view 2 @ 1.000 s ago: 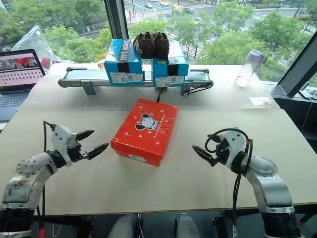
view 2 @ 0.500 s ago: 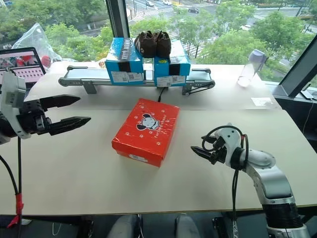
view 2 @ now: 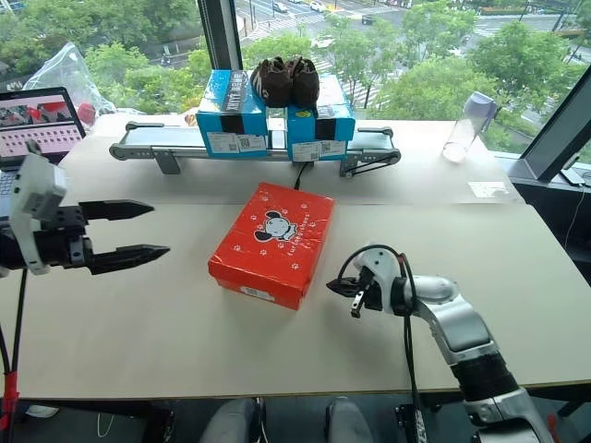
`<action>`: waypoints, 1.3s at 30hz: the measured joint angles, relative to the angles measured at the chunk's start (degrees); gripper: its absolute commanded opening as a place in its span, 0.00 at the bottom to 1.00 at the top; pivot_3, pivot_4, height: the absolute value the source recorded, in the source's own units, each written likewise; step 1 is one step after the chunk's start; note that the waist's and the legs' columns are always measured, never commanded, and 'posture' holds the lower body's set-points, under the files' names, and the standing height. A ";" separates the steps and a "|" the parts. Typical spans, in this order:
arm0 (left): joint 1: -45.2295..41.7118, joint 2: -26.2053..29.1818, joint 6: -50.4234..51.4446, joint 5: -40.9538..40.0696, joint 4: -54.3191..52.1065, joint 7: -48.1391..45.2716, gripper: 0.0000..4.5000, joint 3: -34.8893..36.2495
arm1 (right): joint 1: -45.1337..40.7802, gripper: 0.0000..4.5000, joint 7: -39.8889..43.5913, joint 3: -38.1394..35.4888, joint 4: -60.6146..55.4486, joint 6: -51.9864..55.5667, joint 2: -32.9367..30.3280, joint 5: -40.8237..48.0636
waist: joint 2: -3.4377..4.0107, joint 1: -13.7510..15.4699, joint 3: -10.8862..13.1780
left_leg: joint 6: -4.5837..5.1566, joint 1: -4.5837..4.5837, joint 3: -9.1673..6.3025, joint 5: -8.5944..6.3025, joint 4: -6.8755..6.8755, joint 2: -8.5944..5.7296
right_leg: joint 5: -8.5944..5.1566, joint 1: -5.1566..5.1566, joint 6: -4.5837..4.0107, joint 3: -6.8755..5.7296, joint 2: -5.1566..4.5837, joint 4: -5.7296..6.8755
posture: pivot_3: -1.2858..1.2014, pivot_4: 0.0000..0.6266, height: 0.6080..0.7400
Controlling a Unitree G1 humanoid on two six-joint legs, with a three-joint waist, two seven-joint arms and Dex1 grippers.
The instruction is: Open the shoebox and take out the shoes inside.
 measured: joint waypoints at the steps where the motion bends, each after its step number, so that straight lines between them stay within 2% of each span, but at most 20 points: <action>1: 1.11 -0.01 -0.34 0.68 0.52 0.00 1.00 0.97 | -0.79 0.01 0.48 0.22 0.41 0.00 0.19 -0.03 | 0.00 0.00 0.00 | 0.00 0.00 0.00 0.00 0.00 0.00 | 0.03 0.00 -0.06 0.00 -0.01 0.00 | 0.52 0.24 1.00; 6: 5.19 -1.01 -0.41 1.29 -0.49 0.31 1.00 4.90 | -3.81 0.01 2.00 0.64 1.58 0.73 1.59 0.27 | -0.02 0.06 0.02 | -0.10 -0.02 0.02 -0.06 -0.01 0.02 | 0.10 -0.01 -0.20 -0.01 -0.02 0.00 | 0.52 0.24 1.00; 11: 9.93 -2.28 0.40 1.34 -3.09 1.27 1.00 9.65 | -9.73 0.01 3.53 -0.89 1.47 7.65 2.98 4.89 | 0.00 -0.19 0.04 | -0.14 -0.02 0.06 -0.05 -0.01 0.10 | 0.16 -0.11 -0.29 0.00 0.02 0.09 | 0.52 0.24 1.00; 17: 14.76 -4.89 2.18 0.85 -7.67 2.88 1.00 14.66 | -25.21 0.01 4.81 -2.95 2.78 11.92 6.44 9.31 | 0.09 -0.37 0.11 | -0.24 -0.02 0.28 -0.01 -0.03 0.52 | 0.31 -0.36 -0.53 -0.09 0.25 0.18 | 0.52 0.24 1.00; 19: 16.66 -5.62 2.96 0.27 -9.01 3.27 1.00 16.62 | -30.92 0.01 5.18 -2.43 7.27 9.59 10.65 8.52 | 0.08 -0.46 0.11 | -0.29 0.00 0.33 0.01 -0.03 0.71 | 0.35 -0.40 -0.63 -0.10 0.42 0.20 | 0.52 0.24 1.00; 20: 17.69 -6.00 3.50 -0.10 -10.15 3.76 1.00 17.91 | -36.32 0.01 4.42 -1.17 13.40 5.92 15.43 6.32 | 0.09 -0.98 0.11 | -0.46 -0.08 0.36 0.13 -0.10 0.84 | 0.50 -0.60 -0.67 -0.03 0.59 0.27 | 0.52 0.24 1.00; 22: 18.39 -6.10 4.16 -0.67 -11.36 3.95 1.00 18.69 | -39.46 0.01 3.65 0.03 17.48 2.97 19.68 4.99 | 0.09 -1.28 0.11 | -0.53 -0.11 0.31 0.17 -0.18 0.95 | 0.61 -0.64 -0.60 -0.04 0.75 0.30 | 0.52 0.24 1.00; 23: 19.22 -6.32 4.66 -0.86 -12.62 4.33 1.00 19.68 | -43.37 0.01 2.07 0.28 23.85 -0.18 25.11 3.57 | 0.09 -1.60 0.11 | -0.59 -0.13 0.32 0.22 -0.25 1.06 | 0.63 -0.76 -0.68 -0.04 0.86 0.38 | 0.52 0.24 1.00; 29: 22.47 -6.39 8.07 -3.40 -16.71 4.45 1.00 24.98 | -47.56 0.01 -0.32 2.78 35.79 -9.22 34.83 -1.68 | 0.05 -1.48 0.10 | -0.93 -0.17 0.30 0.31 -0.48 1.15 | 0.59 -0.81 -0.80 -0.13 0.89 0.31 | 0.52 0.24 1.00; 33: 23.72 -6.61 9.44 -5.42 -18.69 4.95 1.00 26.79 | -46.26 0.01 0.07 3.89 35.92 -10.95 33.93 -4.33 | 0.05 -1.36 0.10 | -1.01 -0.28 0.31 0.29 -0.45 1.10 | 0.62 -0.84 -0.76 -0.14 0.82 0.20 | 0.52 0.24 1.00; 39: 22.48 -6.75 9.45 -7.54 -19.44 6.11 1.00 24.52 | -43.62 0.01 5.33 2.17 23.06 -4.40 21.16 -3.73 | 0.03 -1.31 0.10 | -1.16 -0.25 0.30 0.35 -0.47 1.13 | 0.64 -0.90 -0.95 -0.14 0.86 0.27 | 0.52 0.24 1.00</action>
